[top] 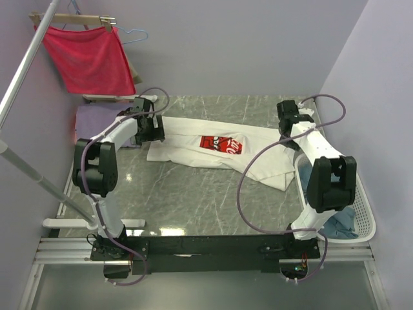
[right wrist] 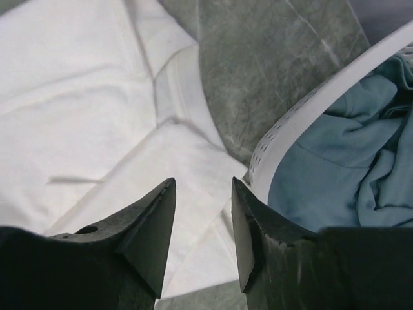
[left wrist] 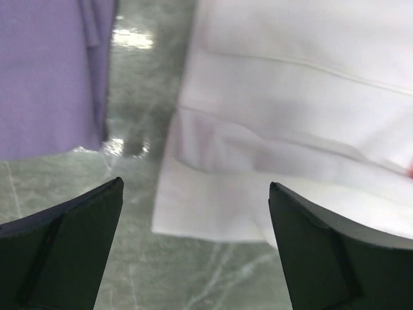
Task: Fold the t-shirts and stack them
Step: Fold the other side of the tshirt into a rectangle
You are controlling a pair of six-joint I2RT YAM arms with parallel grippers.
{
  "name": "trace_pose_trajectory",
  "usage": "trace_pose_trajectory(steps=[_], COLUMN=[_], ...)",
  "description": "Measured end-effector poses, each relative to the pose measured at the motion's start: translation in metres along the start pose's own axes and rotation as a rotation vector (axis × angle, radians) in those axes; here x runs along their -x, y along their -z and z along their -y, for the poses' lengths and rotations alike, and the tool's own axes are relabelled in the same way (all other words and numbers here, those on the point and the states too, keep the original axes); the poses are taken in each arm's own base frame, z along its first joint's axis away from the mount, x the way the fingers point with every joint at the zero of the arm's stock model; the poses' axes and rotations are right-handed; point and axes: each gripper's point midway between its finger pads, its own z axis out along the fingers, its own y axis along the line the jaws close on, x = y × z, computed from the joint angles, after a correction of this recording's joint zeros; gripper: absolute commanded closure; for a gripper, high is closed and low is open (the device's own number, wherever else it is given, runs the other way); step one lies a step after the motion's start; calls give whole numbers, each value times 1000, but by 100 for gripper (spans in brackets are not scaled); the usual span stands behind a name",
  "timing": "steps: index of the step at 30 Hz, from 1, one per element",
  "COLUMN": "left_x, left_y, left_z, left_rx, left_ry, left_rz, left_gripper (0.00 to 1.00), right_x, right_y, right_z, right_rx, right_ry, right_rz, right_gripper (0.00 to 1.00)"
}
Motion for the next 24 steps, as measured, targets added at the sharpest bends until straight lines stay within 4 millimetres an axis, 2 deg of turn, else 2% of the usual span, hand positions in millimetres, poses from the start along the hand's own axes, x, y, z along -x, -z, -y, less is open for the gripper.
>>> trace_pose_trajectory(steps=[4,6,8,11,15,18,24], left_x=[8,11,7,-22,-80,-104,-91], left_y=[30,41,46,40,23,16,19], left_z=[23,37,51,65,56,45,42], left_rx=[-118,-162,-203,-238,-224,-201,-183], left_ry=[2,-4,-19,-37,-12,18,48], left_rz=[57,81,85,35,-90,-138,-64], left_gripper=[1,1,1,1,0,1,0], right_x=[6,1,-13,-48,-100,-119,-129], right_y=[23,34,42,47,42,38,31], right_z=[-9,-23,-38,-54,-58,-54,-51], right_rx=[125,218,304,406,459,453,431], right_ry=[-8,7,29,70,109,115,111], right_rz=[5,-20,-55,-142,-271,-322,-341], right_gripper=[52,52,52,53,53,53,54])
